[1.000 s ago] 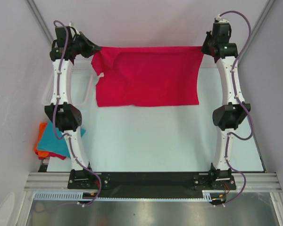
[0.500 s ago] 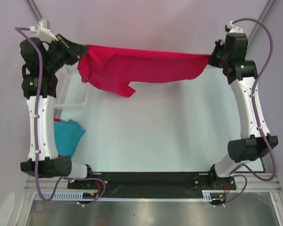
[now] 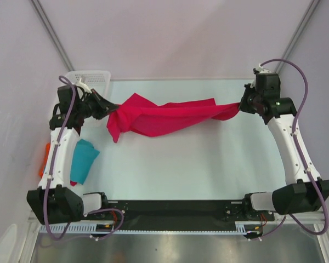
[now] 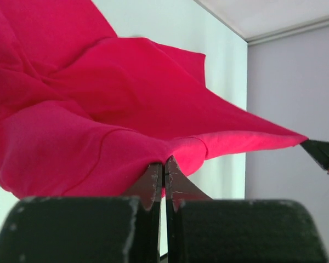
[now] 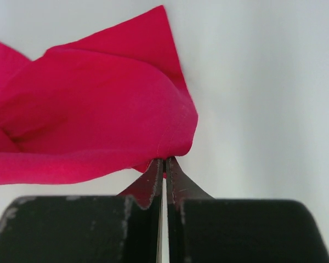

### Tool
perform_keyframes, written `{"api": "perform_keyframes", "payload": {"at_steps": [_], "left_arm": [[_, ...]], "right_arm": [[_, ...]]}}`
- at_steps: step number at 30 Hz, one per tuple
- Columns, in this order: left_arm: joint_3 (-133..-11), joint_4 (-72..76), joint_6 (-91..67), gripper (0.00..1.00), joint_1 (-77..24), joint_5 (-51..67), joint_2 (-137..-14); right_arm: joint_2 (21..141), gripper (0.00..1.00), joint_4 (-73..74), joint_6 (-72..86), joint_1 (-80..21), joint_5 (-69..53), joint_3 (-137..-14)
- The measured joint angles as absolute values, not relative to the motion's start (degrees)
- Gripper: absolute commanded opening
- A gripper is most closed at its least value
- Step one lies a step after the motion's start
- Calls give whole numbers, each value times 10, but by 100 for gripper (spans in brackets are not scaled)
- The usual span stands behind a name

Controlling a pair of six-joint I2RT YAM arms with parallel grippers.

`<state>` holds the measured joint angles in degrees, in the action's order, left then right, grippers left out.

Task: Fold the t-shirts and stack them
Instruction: Flatten out the tshirt

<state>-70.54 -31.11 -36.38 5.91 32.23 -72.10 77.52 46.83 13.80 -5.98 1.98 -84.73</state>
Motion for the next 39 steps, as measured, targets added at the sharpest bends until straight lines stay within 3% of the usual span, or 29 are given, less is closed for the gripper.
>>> {"api": "perform_keyframes", "payload": {"at_steps": [18,21,22,23,24,25,27,28,39], "left_arm": [[-573,-386,-348,0,60,368,-520],[-560,-396,-346,19,60,373,-512],[-560,-400,-345,39,60,375,-511],[-560,-401,-344,48,60,377,-510],[-560,-400,-341,56,60,378,-509],[-560,-401,-342,73,60,379,-509],[-561,-404,-337,95,60,379,-510],[-564,-409,-337,99,60,377,-511],[-603,-440,-324,99,72,352,-524]], "right_arm": [[624,0,572,196,-99,-12,-759],[618,4,591,205,-104,-19,-743],[615,10,600,209,-104,-21,-738],[614,19,603,210,-104,-22,-737],[613,21,607,212,-104,-24,-737],[613,21,609,215,-105,-25,-737],[612,22,614,214,-107,-25,-737],[612,24,616,215,-108,-25,-737],[612,28,621,221,-119,-25,-747]]}}
